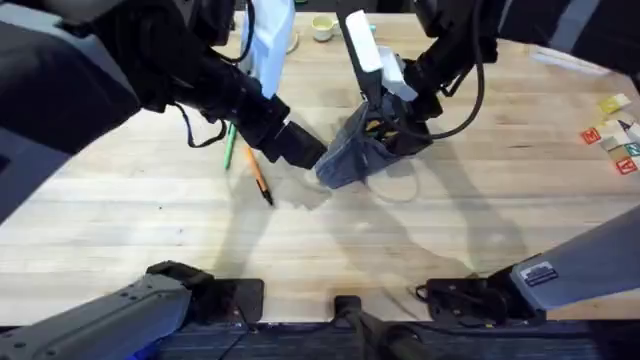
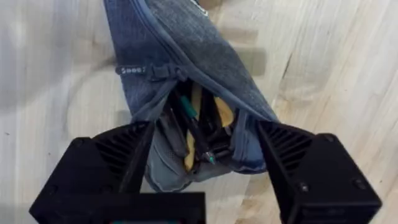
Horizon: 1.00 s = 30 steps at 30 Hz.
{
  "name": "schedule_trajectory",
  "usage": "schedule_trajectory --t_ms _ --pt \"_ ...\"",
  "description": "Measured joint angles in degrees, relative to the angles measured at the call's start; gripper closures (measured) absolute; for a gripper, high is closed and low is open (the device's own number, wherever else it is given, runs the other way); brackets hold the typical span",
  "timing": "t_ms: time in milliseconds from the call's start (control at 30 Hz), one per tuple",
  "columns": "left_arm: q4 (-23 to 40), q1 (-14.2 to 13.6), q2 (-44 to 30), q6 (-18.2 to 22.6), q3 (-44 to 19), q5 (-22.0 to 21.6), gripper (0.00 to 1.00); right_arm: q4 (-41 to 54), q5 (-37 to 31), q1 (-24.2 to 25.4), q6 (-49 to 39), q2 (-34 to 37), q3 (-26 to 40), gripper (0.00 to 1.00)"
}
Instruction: Unzip the bag, pick up the pens from the table one at a time and place them inside, then zip the bag closed.
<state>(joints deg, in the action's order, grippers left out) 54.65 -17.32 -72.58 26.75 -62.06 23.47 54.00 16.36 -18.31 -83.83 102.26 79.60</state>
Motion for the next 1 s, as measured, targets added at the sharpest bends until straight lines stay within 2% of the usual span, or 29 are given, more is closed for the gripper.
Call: schedule_trajectory --t_ms 133,300,433,667,833,867,1000 --pt "0.0 0.0 0.0 -3.3 0.0 -5.0 0.008 2.0 0.0 0.0 0.8 -0.2 0.3 0.006" --pt "0.0 0.0 0.0 -11.0 0.0 -13.5 0.008 5.1 -0.1 -0.2 4.4 -2.6 0.4 0.006" --pt "0.0 0.5 0.0 -15.4 0.0 -16.4 0.008 5.6 1.7 -0.9 7.2 -7.0 0.4 0.005" --pt "0.4 4.4 0.0 -19.6 0.0 -18.6 0.008 5.8 4.1 -1.6 15.4 -17.5 0.4 0.005" --pt "0.0 8.4 -0.1 -21.0 0.0 -21.7 0.008 6.0 4.5 -1.6 28.1 -23.1 0.4 0.005" --pt "0.0 10.2 -1.5 -21.8 0.0 -23.8 0.008 6.1 4.5 -1.6 35.5 -25.6 0.4 0.005" --pt "-1.0 11.1 -5.9 -22.5 0.0 -25.6 0.008 6.1 4.7 -1.6 41.8 -28.0 0.4 0.005"
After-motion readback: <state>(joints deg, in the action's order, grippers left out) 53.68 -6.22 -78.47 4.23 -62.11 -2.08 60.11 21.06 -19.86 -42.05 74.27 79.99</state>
